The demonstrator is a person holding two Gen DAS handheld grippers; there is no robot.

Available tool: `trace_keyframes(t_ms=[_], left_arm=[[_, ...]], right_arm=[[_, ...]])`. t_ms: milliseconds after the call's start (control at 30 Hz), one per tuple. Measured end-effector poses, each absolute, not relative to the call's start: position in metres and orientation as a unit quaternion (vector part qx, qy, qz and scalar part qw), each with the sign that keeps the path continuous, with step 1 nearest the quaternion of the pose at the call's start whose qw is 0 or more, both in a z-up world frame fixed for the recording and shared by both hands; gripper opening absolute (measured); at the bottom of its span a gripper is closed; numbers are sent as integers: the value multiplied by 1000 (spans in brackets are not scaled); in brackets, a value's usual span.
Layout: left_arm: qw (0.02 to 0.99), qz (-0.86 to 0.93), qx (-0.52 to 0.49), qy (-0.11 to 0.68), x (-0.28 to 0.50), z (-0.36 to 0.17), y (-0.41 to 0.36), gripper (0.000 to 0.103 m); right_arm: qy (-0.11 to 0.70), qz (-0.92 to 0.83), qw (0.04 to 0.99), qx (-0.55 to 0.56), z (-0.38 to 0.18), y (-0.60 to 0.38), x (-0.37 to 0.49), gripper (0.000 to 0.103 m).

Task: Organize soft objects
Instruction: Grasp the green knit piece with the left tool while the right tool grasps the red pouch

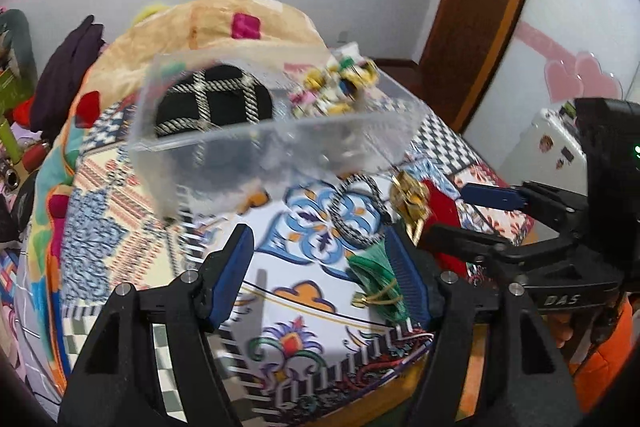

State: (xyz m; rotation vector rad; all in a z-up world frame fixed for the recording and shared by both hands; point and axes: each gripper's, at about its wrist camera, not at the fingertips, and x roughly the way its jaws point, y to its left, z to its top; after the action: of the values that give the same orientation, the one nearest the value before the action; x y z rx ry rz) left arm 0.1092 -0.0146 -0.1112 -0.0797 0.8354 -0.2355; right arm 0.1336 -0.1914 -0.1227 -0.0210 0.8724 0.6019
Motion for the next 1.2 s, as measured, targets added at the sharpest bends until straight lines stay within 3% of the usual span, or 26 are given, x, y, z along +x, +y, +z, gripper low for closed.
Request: trace_keyframes(t_ms=[67, 133, 200, 267, 300, 333, 400, 667, 1000, 1200], left_arm=[[902, -119, -40, 413, 112, -117, -19, 68], [898, -123, -39, 420, 114, -123, -24, 68], [895, -125, -38, 426, 115, -128, -27, 68], [890, -125, -37, 436, 119, -135, -31, 68], [887, -127, -39, 442, 120, -139, -33, 68], [885, -129, -39, 446, 121, -142, -34, 67], [880, -131, -37, 455, 122, -149, -37, 59], [881, -121, -40, 455, 123, -150, -32, 42], [884, -158, -71, 433, 122, -122, -34, 41], [870, -170, -42, 460, 131, -141, -73, 41]], right_arm=[[426, 291, 857, -3, -130, -192, 134, 70], [436, 303, 847, 9, -136, -193, 137, 52], [432, 306, 849, 13, -133, -194, 135, 43], [426, 315, 848, 13, -130, -193, 130, 27], [425, 317, 848, 12, -129, -192, 129, 13], [424, 312, 850, 7, -128, -191, 128, 9], [418, 303, 857, -2, -128, -191, 125, 9], [391, 292, 873, 5, -112, -208, 115, 8], [332, 277, 901, 24, -74, -231, 100, 8], [314, 261, 913, 19, -64, -240, 95, 8]])
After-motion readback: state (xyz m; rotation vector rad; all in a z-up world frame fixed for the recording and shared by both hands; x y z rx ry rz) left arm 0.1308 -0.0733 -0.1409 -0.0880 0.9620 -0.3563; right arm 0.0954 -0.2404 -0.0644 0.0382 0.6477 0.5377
